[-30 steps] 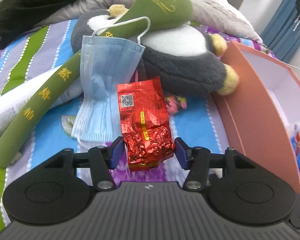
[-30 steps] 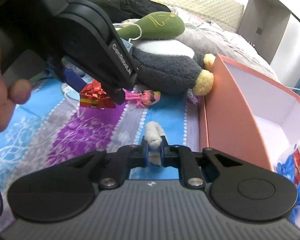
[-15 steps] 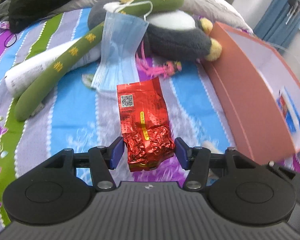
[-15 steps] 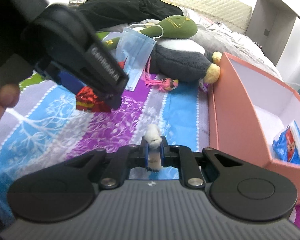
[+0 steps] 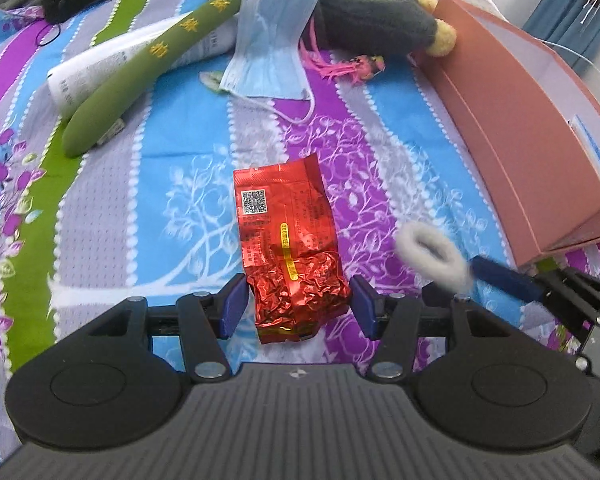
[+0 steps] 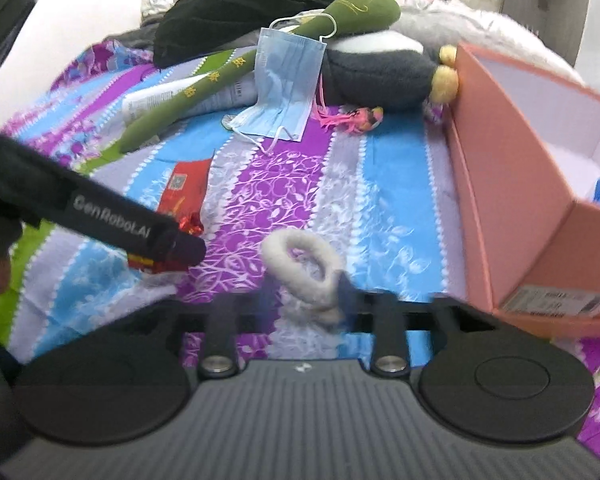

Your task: Organize soft objects

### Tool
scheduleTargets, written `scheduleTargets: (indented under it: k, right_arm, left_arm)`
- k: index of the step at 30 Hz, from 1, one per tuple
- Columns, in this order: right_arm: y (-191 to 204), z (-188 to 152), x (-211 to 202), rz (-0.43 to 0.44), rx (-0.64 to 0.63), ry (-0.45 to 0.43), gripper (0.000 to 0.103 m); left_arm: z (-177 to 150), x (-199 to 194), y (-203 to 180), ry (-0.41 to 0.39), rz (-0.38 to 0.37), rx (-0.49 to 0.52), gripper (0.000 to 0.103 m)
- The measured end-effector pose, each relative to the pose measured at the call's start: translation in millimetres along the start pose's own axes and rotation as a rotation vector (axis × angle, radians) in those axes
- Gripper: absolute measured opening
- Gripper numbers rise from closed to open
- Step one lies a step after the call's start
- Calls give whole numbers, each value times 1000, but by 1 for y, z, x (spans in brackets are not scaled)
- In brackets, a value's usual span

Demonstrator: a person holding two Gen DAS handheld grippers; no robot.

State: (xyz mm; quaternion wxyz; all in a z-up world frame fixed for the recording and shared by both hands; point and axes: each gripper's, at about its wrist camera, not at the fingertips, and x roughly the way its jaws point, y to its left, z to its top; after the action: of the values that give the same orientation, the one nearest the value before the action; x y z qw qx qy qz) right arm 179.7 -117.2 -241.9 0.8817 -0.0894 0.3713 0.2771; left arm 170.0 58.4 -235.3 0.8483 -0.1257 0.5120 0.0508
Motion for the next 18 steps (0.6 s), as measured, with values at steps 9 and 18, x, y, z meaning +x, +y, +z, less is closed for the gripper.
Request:
scheduleTargets:
  k: [9, 18]
  right_arm:
    - [-1, 0, 11, 32, 15, -8, 72]
    - [-9, -1, 29, 34, -1, -11, 71]
  left_arm:
    - [-7, -3, 5, 1, 30, -4, 61]
    - [-7, -2, 3, -7, 50, -7, 61]
